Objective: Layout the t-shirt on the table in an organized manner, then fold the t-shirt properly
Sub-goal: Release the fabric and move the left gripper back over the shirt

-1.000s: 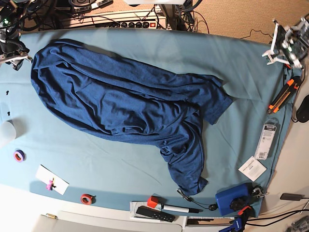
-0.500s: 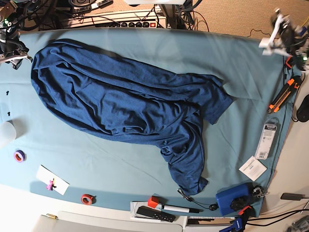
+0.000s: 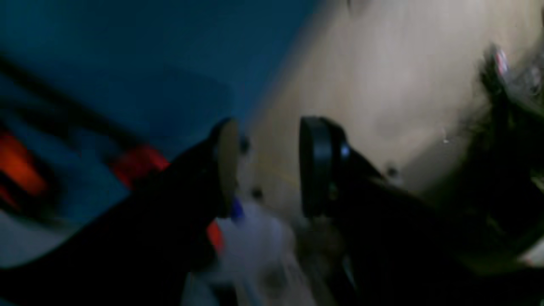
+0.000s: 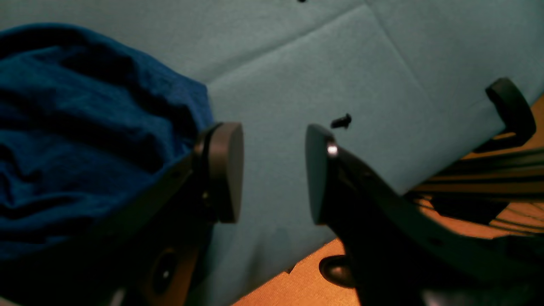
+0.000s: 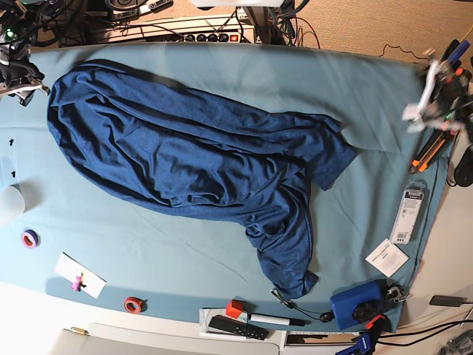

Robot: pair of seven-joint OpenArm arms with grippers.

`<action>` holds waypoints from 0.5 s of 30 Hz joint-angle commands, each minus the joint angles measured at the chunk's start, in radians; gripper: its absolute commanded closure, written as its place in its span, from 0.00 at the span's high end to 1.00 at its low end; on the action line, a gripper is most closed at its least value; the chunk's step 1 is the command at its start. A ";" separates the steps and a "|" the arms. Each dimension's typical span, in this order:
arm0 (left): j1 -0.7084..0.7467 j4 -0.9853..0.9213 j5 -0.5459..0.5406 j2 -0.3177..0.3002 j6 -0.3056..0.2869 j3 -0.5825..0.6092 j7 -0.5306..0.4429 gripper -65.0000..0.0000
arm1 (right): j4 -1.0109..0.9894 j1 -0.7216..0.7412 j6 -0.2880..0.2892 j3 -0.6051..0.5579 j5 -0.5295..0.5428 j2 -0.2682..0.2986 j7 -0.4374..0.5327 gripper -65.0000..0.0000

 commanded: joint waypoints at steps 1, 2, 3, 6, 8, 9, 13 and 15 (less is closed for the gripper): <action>-0.026 0.009 0.028 0.014 0.018 -0.010 -0.035 0.38 | 0.018 0.000 -0.001 0.007 0.005 0.017 0.026 0.37; -0.034 0.008 0.066 0.051 0.039 -0.010 -0.069 0.38 | 0.018 0.000 -0.001 0.007 0.005 0.017 0.026 0.37; -0.041 0.008 0.105 0.090 0.058 -0.010 -0.099 0.38 | 0.018 0.000 -0.001 0.007 0.005 0.017 0.026 0.37; -0.050 0.008 0.222 0.197 0.124 -0.010 -0.178 0.38 | 0.018 0.000 -0.001 0.007 0.005 0.017 0.025 0.37; -0.061 0.008 0.266 0.256 0.169 -0.010 -0.185 0.38 | 0.018 0.000 -0.001 0.007 0.005 0.017 0.025 0.37; -0.068 0.008 0.281 0.282 0.187 -0.010 -0.185 0.38 | 0.018 0.000 -0.001 0.007 0.005 0.017 0.025 0.37; -0.074 0.008 0.308 0.364 0.238 -0.026 -0.184 0.38 | 0.018 0.000 0.002 0.007 0.005 0.017 0.024 0.37; -0.074 0.008 0.314 0.396 0.255 -0.039 -0.184 0.38 | 0.018 0.000 0.011 0.007 0.009 0.017 0.024 0.37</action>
